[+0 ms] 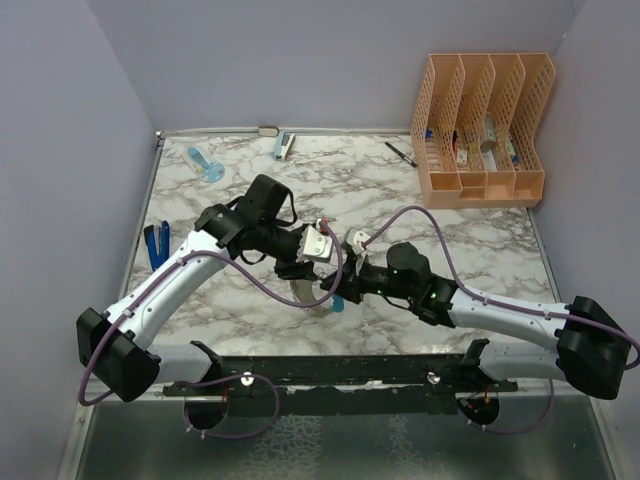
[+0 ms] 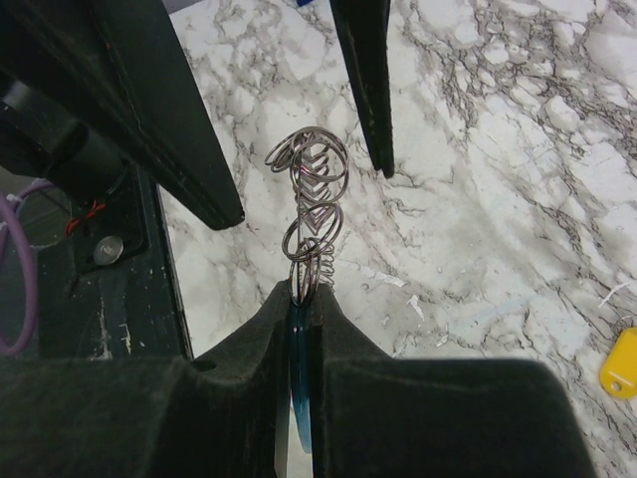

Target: Put the keys on the keyring

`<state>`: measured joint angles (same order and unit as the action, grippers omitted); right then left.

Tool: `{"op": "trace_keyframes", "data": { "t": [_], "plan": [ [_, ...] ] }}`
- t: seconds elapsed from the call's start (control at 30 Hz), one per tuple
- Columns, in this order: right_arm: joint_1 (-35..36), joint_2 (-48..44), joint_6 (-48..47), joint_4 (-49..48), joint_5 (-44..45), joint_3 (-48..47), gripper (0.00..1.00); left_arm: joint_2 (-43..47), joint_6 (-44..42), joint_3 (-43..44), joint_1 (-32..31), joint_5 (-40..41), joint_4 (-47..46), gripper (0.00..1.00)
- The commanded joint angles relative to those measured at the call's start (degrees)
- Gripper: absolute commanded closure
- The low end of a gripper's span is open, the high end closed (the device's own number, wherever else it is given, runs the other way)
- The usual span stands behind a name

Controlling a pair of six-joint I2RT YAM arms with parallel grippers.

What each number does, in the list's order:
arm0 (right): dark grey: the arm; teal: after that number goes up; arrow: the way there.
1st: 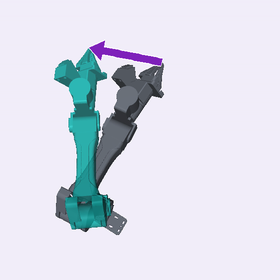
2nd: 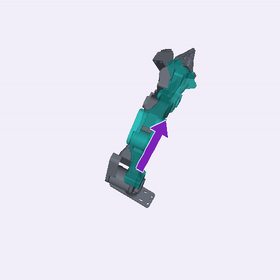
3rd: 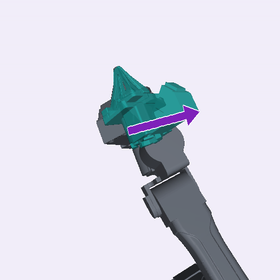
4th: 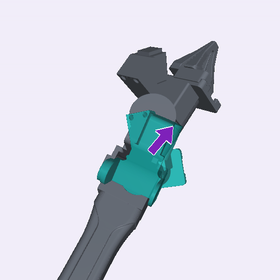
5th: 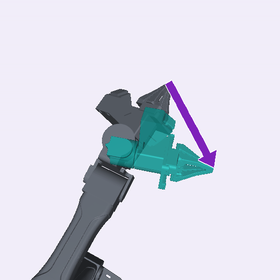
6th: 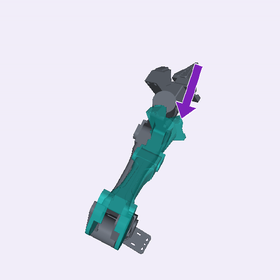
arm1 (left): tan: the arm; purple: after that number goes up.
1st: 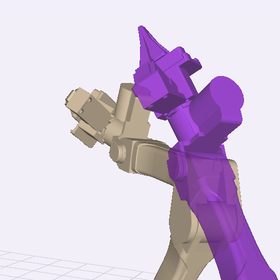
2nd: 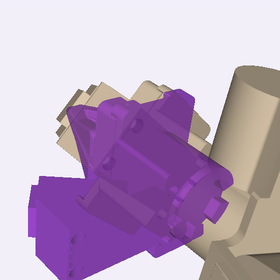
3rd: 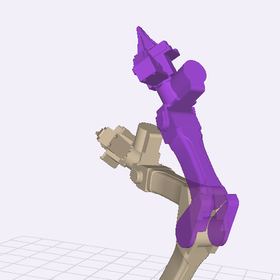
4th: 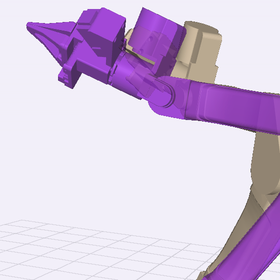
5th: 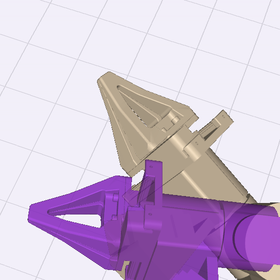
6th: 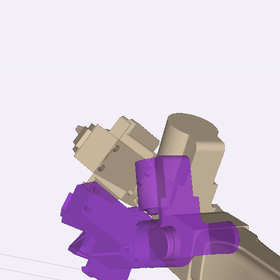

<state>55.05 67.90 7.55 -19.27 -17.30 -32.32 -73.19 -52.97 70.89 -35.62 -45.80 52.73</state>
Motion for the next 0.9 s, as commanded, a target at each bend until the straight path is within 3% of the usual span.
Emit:
{"op": "trace_keyframes", "data": {
  "t": [0.0,0.03,0.07,0.5,0.67,0.87],
  "plan": [
    [0.19,-0.56,1.68,-1.28,1.83,-2.72,0.99,0.94,3.57,-1.05,0.18,-2.70,-4.17,0.49],
    [0.23,-0.44,1.87,-1.23,1.79,-2.89,0.99,0.86,4.15,-1.31,0.15,-2.54,-4.66,0.39],
    [0.22,-0.34,2.08,-1.14,1.79,-3.04,0.99,0.85,4.70,-1.57,0.19,-2.51,-5.15,0.36],
    [0.23,-0.55,3.36,-0.64,1.92,-4.12,0.99,0.45,9.30,-4.92,-0.31,-0.11,-10.47,0.35],
    [0.22,-0.95,4.30,-1.14,2.22,-3.86,0.99,0.09,9.50,-5.26,-0.51,-0.42,-11.27,0.42],
    [0.24,-1.75,5.18,-0.76,3.30,-4.05,0.99,-0.03,8.62,-6.33,-0.67,0.07,-11.43,0.64]
  ]
}}
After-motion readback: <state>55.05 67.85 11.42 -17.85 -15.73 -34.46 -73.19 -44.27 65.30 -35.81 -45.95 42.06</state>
